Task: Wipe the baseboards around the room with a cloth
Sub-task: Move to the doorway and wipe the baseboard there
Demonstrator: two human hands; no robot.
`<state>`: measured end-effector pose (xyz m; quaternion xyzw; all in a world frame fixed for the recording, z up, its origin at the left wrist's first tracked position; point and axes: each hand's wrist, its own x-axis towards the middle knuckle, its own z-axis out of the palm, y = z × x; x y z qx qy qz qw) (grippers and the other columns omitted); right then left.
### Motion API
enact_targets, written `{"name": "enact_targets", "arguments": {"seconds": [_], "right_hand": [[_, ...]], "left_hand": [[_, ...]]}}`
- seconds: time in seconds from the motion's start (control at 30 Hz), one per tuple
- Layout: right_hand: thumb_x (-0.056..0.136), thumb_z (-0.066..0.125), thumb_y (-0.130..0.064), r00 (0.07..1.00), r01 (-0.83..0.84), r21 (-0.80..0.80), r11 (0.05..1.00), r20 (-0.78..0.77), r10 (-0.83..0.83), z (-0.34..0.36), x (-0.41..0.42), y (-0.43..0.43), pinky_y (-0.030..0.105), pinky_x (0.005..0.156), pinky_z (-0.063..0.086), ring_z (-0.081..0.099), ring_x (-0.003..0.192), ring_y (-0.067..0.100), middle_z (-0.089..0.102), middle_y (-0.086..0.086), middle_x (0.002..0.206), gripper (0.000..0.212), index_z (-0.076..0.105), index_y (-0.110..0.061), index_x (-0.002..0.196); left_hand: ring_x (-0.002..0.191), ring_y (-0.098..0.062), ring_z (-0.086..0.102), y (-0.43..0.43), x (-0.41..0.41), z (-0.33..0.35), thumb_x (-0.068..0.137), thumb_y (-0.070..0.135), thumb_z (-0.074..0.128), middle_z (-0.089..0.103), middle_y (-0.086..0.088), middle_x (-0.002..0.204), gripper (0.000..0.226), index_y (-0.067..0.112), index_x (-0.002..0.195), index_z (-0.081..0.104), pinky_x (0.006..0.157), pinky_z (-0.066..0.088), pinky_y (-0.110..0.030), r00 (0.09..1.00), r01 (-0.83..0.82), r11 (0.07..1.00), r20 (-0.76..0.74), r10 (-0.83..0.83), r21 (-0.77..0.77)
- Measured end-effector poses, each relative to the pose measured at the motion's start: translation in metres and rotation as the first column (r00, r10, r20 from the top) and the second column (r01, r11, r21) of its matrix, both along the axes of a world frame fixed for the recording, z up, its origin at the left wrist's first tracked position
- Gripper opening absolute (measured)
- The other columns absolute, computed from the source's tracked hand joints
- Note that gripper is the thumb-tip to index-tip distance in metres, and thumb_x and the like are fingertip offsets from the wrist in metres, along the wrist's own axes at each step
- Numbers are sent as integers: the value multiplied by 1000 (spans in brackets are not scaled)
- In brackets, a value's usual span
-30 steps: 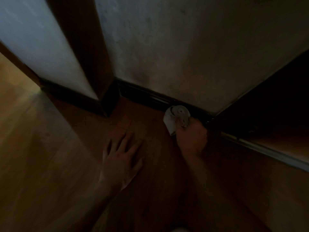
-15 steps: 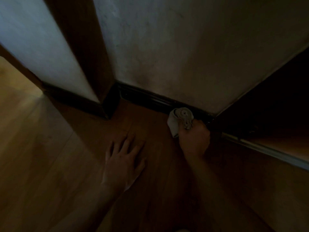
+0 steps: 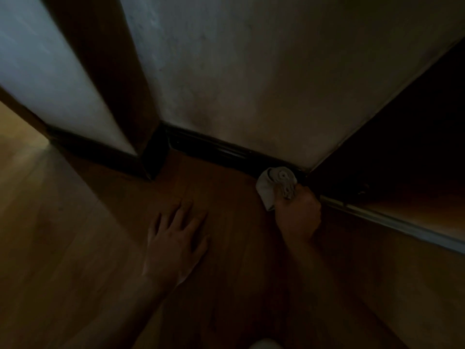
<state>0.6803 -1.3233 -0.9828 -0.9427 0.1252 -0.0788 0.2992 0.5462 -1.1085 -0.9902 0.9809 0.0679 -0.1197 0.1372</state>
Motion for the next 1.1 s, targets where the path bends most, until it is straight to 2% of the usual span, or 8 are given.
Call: {"name": "enact_targets", "arguments": {"seconds": [0.13,0.37,0.57,0.67,0.77,0.9,1.0,1.1], "right_hand": [[88,70,-29,1000,-17,22,1000,0,17,1,3,9,23,51,32,55,66,21,55,6,75,34,53,-9,66],[88,69,-33,1000,-26,17,1000,6,26,-2,3,17,24,50,36,56,64,22,57,8,74,37,55,-7,65],[90,65,-35,996,-92,4,996,-18,92,3,8,48,20,48,25,48,64,13,49,-3,76,30,56,-16,70],[90,65,-36,997,-70,-11,997,-36,70,2,7,33,22,51,34,54,66,17,56,1,78,30,59,-13,73],[89,67,-32,1000,-18,-1,1000,-11,18,0,2,6,26,53,40,59,68,23,60,9,77,32,54,-11,68],[88,70,-32,1000,-2,-1,1000,16,2,0,0,-11,27,55,40,57,69,24,62,13,81,32,60,-5,74],[88,69,-31,1000,-29,9,1000,-6,29,2,2,-5,29,57,44,56,71,23,60,11,83,31,59,-5,76],[88,69,-32,1000,1,14,1000,-13,-1,0,2,-14,26,56,39,57,70,23,60,9,81,31,57,-8,72]], "left_hand": [[148,-30,28,-1,1,3,88,67,14,27,0,164,74,41,153,37,118,21,-53,1000,2,1000,3,-2,20],[148,-30,30,1,0,1,90,66,20,31,-2,163,69,41,151,41,115,25,-54,1000,20,1000,1,-20,19],[152,-25,18,3,-4,-5,90,70,10,20,3,166,72,44,155,29,119,17,-50,999,34,998,-19,-33,45],[150,-27,24,3,-1,-3,91,70,15,24,1,165,70,44,154,32,117,22,-51,1000,24,999,-20,-24,33],[153,-22,12,3,-1,-5,93,71,12,13,5,168,67,48,155,21,120,15,-46,998,37,996,-44,-34,78],[152,-24,21,2,-1,1,87,70,11,23,2,165,75,44,153,34,119,17,-48,1000,22,999,-13,-22,28],[153,-23,17,3,-2,-1,86,71,5,19,3,167,77,45,155,27,120,14,-46,999,34,997,-21,-32,66],[152,-23,19,3,-2,-1,87,71,7,20,3,166,75,46,155,27,119,18,-47,1000,25,999,-20,-24,44]]}}
